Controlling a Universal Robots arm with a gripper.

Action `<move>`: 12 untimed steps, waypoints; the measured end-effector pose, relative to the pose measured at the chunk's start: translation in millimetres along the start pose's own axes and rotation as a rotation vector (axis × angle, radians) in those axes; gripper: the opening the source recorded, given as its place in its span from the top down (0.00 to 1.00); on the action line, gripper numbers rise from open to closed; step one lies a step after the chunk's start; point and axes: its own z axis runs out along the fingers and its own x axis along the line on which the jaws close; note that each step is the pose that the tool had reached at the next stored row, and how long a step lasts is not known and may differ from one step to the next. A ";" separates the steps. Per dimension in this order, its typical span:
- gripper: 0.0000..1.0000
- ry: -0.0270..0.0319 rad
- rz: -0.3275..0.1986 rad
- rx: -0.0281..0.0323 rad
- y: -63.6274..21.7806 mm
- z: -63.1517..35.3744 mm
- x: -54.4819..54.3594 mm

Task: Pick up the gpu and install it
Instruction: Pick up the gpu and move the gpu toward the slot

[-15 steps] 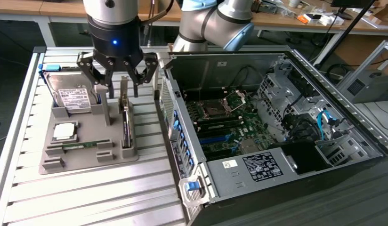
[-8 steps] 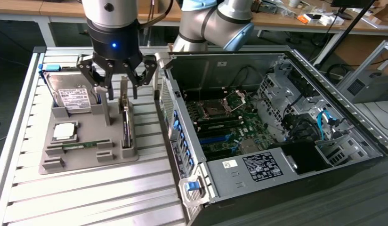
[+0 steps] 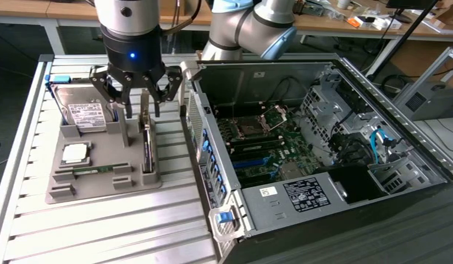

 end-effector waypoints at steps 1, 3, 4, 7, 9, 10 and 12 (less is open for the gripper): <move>0.46 0.0000 0.000 0.0000 -0.1 0.6 0.2; 0.46 0.0000 0.000 0.0000 -0.1 1.8 0.6; 0.46 0.0000 0.000 0.0000 -0.2 2.8 0.9; 0.46 0.0000 0.000 0.0000 -0.4 5.4 2.0; 0.46 0.0001 0.000 0.0001 -0.5 6.4 2.6; 0.46 0.0001 0.000 0.0001 -0.5 7.0 2.9; 0.46 0.0000 0.000 0.0000 -0.6 8.2 3.3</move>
